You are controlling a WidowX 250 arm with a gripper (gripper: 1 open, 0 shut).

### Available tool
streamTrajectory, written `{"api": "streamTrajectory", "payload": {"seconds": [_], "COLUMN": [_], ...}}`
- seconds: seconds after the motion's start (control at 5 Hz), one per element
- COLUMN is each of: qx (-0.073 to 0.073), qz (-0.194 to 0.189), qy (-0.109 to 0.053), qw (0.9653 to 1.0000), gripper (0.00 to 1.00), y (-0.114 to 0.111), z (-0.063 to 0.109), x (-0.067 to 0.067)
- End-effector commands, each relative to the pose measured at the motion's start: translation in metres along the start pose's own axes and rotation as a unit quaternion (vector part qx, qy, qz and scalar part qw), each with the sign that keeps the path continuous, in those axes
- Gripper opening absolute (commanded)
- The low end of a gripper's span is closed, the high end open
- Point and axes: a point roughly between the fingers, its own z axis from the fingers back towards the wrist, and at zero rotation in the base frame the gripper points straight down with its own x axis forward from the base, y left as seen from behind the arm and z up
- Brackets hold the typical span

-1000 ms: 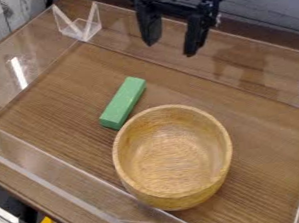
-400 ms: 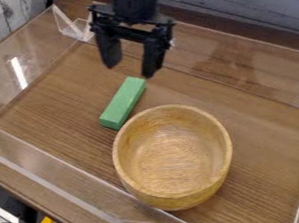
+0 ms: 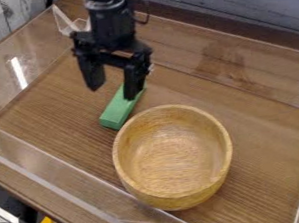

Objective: Put the green block in the brown bowl

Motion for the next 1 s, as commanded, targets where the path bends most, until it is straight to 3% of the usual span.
{"api": "streamTrajectory", "payload": {"seconds": [0.0,0.4,0.8], "qx": [0.007,0.012,0.007], "qz": [0.005,-0.052,-0.069], "qy": [-0.042,-0.061,-0.07], "qw": [0.9991,0.9967,0.9951], "gripper": [1.0,1.0,1.0], "y": [0.003,0.009,0.034], "z": [0.002,-0.008,-0.025], "x": [0.003,0.008,0.003]}}
